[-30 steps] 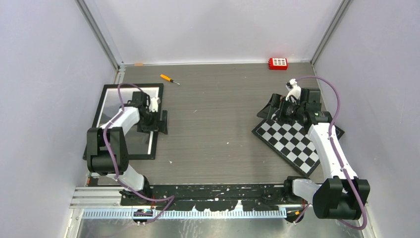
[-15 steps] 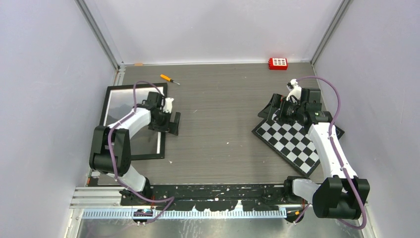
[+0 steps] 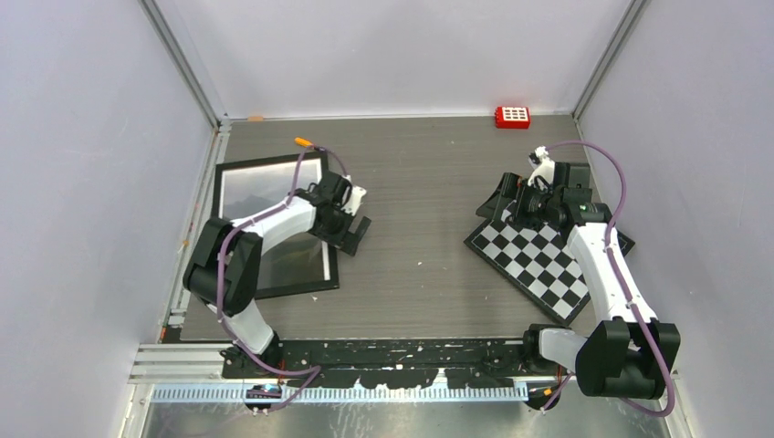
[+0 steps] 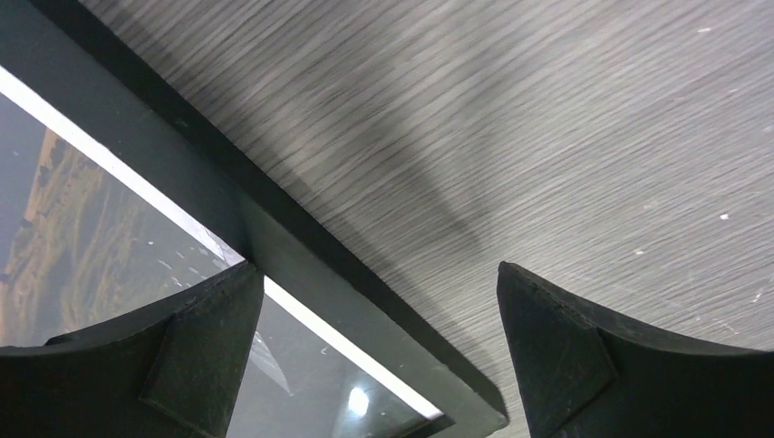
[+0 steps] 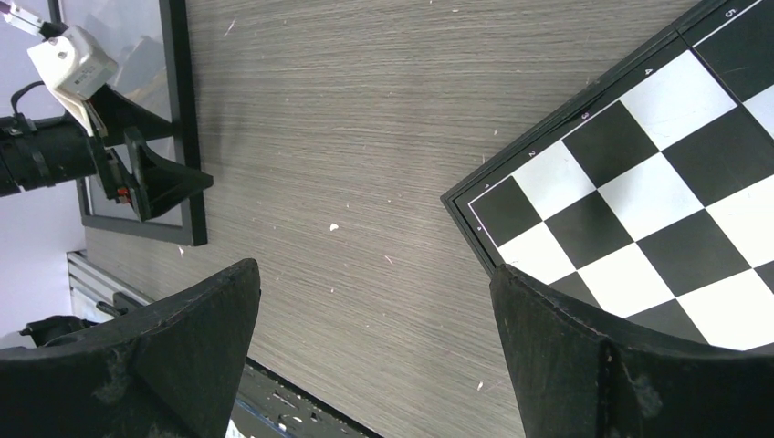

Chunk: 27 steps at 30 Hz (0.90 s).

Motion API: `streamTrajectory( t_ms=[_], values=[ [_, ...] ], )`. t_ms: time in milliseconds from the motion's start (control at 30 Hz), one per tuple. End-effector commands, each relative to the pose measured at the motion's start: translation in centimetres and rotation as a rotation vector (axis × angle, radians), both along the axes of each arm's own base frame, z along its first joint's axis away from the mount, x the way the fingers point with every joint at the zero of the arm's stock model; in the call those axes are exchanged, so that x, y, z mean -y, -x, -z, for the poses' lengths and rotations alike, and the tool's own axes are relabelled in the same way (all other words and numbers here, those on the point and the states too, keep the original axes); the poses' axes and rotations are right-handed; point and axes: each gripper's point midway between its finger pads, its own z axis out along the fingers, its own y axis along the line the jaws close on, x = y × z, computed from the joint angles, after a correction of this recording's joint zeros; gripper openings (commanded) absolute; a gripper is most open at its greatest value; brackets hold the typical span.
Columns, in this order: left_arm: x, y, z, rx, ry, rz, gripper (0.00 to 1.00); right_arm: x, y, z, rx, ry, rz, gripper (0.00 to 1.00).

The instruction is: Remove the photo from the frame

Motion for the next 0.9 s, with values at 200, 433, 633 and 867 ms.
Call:
streamTrajectory(
  t_ms=[200, 433, 633, 867],
  values=[
    [9.6, 3.6, 2.2, -0.071, 0.038, 0.293, 1.0, 0.5, -0.6, -1.0, 0.046, 0.028, 0.001, 1.0],
    [14.2, 7.0, 3.7, -0.081, -0.008, 0.481, 1.0, 0.7, -0.9, -0.7, 0.032, 0.031, 0.005, 1.0],
    [18.1, 9.3, 3.8, -0.083, 0.011, 0.622, 1.0, 1.2, -1.2, -0.3, 0.015, 0.032, 0.022, 1.0],
    [20.9, 9.4, -0.6, -0.045, 0.092, 0.737, 1.0, 1.2, -1.3, -0.7, 0.018, 0.013, 0.016, 1.0]
  ],
)
